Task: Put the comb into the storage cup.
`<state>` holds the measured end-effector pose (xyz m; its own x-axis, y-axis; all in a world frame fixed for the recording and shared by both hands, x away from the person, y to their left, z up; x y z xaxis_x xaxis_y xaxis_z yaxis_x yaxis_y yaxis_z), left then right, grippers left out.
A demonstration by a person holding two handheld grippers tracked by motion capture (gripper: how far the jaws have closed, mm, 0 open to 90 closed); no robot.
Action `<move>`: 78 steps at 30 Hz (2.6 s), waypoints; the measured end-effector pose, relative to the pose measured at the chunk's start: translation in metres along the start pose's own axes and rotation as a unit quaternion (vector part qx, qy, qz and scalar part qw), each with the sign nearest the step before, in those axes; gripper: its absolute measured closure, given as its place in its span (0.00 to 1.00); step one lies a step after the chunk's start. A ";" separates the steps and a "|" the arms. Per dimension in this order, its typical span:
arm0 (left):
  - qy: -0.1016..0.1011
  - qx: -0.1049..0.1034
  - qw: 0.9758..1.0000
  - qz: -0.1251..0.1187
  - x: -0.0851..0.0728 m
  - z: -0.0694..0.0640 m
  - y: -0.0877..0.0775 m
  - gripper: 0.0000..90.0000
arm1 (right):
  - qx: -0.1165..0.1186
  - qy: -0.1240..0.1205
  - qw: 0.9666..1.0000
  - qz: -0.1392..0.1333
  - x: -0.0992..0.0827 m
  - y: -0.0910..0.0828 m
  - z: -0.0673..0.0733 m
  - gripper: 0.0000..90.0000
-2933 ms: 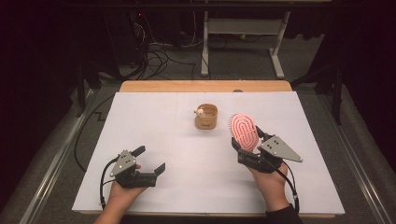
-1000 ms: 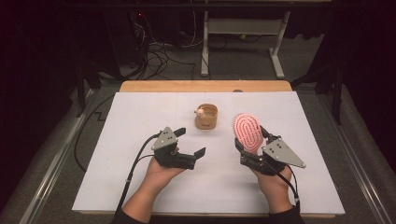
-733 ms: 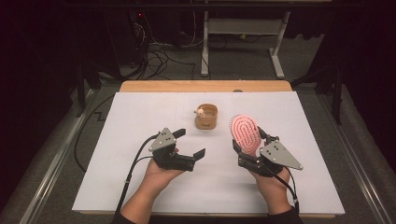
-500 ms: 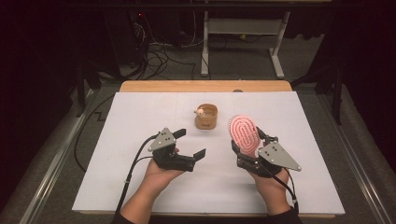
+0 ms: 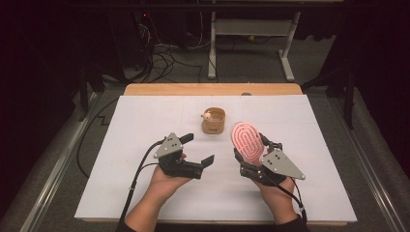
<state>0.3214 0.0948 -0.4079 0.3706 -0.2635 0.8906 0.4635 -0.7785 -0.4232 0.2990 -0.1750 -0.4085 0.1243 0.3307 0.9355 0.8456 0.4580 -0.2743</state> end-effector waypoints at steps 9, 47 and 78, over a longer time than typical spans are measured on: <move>0.000 -0.010 1.000 -0.009 0.004 -0.005 -0.003 0.00 | 0.002 -0.015 1.000 -0.005 0.000 0.001 0.008 0.23; 0.011 -0.030 0.999 0.010 0.012 -0.021 -0.001 0.00 | 0.039 -0.075 0.996 -0.014 0.003 0.005 0.055 0.23; -0.008 -0.058 0.998 0.025 0.007 -0.019 0.006 0.05 | 0.047 -0.098 0.994 -0.022 0.005 0.004 0.066 0.23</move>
<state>0.3114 0.0775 -0.4010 0.4050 -0.2954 0.8653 0.3485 -0.8251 -0.4448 0.2681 -0.1169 -0.4197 -0.0234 0.4588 0.8882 0.7942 0.5481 -0.2622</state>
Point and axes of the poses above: each handheld gripper's, and its own axes: y roughly forward along the jaws, x roughly out of its top, z roughly to its left, the point moved 1 cm from there along y, roughly forward along the jaws, and after that the axes turned 10 degrees about z, right-handed, at the moved point
